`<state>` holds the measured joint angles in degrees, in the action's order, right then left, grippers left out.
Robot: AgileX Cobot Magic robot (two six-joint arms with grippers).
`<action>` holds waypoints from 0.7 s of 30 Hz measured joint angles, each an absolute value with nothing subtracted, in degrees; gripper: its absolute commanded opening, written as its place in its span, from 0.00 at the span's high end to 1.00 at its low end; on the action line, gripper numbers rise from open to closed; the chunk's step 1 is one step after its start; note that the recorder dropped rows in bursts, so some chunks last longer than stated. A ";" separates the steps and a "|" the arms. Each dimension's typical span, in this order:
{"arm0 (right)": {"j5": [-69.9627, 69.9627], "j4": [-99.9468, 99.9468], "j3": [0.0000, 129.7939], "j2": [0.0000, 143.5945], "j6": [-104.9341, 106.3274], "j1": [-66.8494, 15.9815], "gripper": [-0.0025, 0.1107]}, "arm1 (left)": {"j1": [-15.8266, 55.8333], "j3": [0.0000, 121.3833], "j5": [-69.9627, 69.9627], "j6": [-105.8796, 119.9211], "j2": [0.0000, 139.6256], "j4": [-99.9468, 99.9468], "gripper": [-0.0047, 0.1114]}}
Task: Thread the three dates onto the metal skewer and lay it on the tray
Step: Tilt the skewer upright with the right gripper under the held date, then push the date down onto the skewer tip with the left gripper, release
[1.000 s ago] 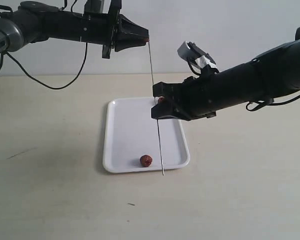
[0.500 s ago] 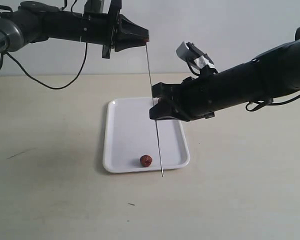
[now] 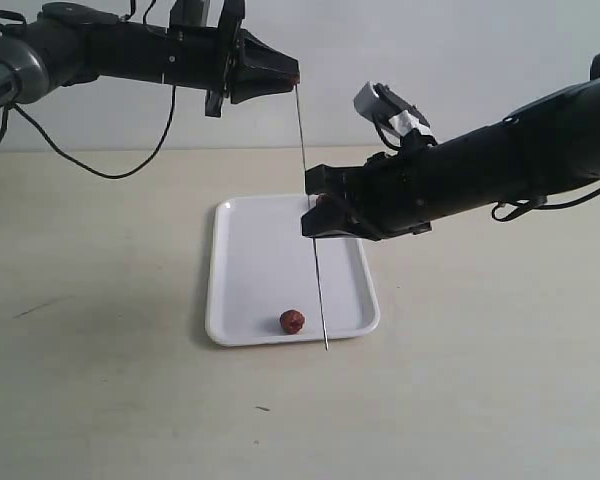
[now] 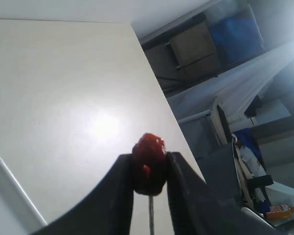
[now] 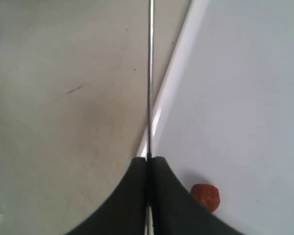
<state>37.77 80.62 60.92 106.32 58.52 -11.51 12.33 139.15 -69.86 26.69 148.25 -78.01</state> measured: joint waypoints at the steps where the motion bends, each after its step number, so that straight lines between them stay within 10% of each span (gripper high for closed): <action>1: 37.92 80.29 61.23 106.32 58.52 -11.51 0.98 | 12.57 139.15 -69.75 26.96 148.25 -78.01 0.75; 21: 37.63 77.03 63.33 107.01 56.42 -11.51 0.98 | 14.58 139.15 -67.91 27.60 148.25 -72.93 0.75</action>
